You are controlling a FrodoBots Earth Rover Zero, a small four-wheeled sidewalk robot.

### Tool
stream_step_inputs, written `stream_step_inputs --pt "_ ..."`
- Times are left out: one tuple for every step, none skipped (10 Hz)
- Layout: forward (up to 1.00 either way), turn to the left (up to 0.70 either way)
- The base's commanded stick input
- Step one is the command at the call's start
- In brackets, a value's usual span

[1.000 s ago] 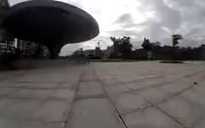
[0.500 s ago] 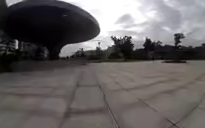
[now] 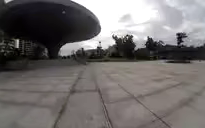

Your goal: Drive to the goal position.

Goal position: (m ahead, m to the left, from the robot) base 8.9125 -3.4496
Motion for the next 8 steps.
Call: stream_step_inputs --pt "0.85 0.00" --pt "0.85 0.00" --pt "0.85 0.00" --pt "0.85 0.00" --pt "0.85 0.00" --pt "0.85 0.00" --pt "0.85 0.00" --pt "0.85 0.00"
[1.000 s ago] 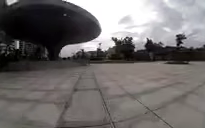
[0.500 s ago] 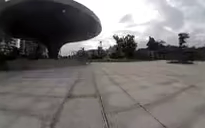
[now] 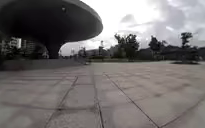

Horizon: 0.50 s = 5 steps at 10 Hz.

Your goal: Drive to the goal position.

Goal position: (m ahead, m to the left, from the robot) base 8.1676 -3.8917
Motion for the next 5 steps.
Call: stream_step_inputs --pt "0.85 0.00" --pt "0.85 0.00" --pt "0.85 0.00" --pt "0.85 0.00" --pt "0.85 0.00"
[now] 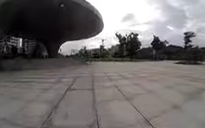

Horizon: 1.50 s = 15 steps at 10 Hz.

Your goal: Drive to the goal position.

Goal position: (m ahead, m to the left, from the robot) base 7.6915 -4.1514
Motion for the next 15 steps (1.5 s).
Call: stream_step_inputs --pt "0.85 0.00" --pt "0.85 0.00" --pt "0.85 0.00" --pt "0.85 0.00" --pt "0.85 0.00" --pt "0.85 0.00" --pt "0.85 0.00" --pt "0.85 0.00" --pt "0.85 0.00" --pt "0.85 0.00" --pt "0.85 0.00" --pt "0.85 0.00" --pt "0.85 0.00" --pt "0.85 0.00" --pt "0.85 0.00"
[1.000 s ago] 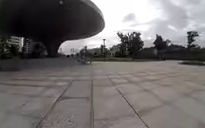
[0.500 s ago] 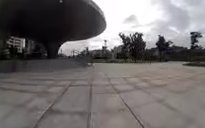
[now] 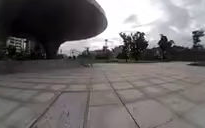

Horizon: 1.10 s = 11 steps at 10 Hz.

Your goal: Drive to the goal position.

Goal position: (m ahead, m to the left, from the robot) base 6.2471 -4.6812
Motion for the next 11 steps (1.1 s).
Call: stream_step_inputs --pt "0.85 0.00" --pt "0.85 0.00" --pt "0.85 0.00" --pt "0.85 0.00" --pt "0.85 0.00" --pt "0.85 0.00" --pt "0.85 0.00" --pt "0.85 0.00" --pt "0.85 0.00" --pt "0.85 0.00" --pt "0.85 0.00"
